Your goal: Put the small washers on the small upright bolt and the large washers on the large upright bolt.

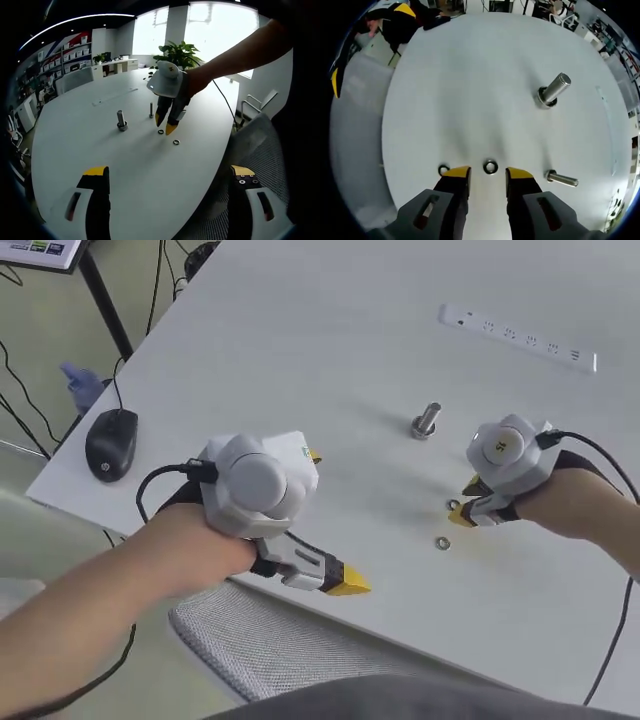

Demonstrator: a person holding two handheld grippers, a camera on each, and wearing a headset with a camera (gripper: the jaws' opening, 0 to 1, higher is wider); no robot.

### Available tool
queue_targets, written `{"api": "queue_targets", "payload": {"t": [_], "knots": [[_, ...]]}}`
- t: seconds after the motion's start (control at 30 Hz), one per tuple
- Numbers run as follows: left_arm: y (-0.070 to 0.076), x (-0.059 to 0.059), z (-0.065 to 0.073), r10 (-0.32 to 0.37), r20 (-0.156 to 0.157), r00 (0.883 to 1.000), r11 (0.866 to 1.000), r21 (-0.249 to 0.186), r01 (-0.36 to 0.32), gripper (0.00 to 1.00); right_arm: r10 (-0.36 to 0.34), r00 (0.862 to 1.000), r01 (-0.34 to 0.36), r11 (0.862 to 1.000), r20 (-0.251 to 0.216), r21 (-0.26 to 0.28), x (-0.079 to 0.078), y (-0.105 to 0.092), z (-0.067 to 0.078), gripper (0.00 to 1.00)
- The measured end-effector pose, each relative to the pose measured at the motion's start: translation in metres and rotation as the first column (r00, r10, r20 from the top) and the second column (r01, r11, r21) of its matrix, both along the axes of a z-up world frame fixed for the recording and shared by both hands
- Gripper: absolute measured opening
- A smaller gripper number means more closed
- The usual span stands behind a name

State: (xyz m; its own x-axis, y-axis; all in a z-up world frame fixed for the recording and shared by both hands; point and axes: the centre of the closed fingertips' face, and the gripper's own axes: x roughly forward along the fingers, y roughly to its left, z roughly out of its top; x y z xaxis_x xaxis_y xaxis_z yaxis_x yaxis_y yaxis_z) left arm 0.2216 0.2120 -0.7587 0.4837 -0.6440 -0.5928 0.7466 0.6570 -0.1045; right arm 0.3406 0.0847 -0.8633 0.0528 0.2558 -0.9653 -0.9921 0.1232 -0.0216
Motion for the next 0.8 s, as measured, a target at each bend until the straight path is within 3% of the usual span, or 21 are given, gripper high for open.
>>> {"api": "queue_targets", "payload": {"t": [0.4,0.53,0.67,0.8], "knots": [[0.0,-0.003,-0.002,0.006,-0.011,1.0,1.0,0.001,-0.006,0.95,0.007,1.0,-0.007,1.0,-0.008,0.016,-0.003,0.003,-0.005,0.27],[0.0,-0.006,-0.006,-0.002,-0.021,1.0,1.0,0.02,0.002,0.93,0.005,1.0,-0.005,1.0,-0.008,0.012,-0.003,0.003,-0.005,0.26],[-0.003,-0.008,-0.006,-0.002,-0.03,1.0,1.0,0.016,0.002,0.91,0.014,1.0,-0.014,1.0,-0.002,-0.009,-0.004,0.002,-0.005,0.18],[-0.005,-0.011,-0.008,-0.017,-0.032,0.999,0.999,0.029,0.018,0.89,0.009,1.0,-0.009,1.0,0.0,-0.014,-0.003,0.001,-0.006,0.17]]}}
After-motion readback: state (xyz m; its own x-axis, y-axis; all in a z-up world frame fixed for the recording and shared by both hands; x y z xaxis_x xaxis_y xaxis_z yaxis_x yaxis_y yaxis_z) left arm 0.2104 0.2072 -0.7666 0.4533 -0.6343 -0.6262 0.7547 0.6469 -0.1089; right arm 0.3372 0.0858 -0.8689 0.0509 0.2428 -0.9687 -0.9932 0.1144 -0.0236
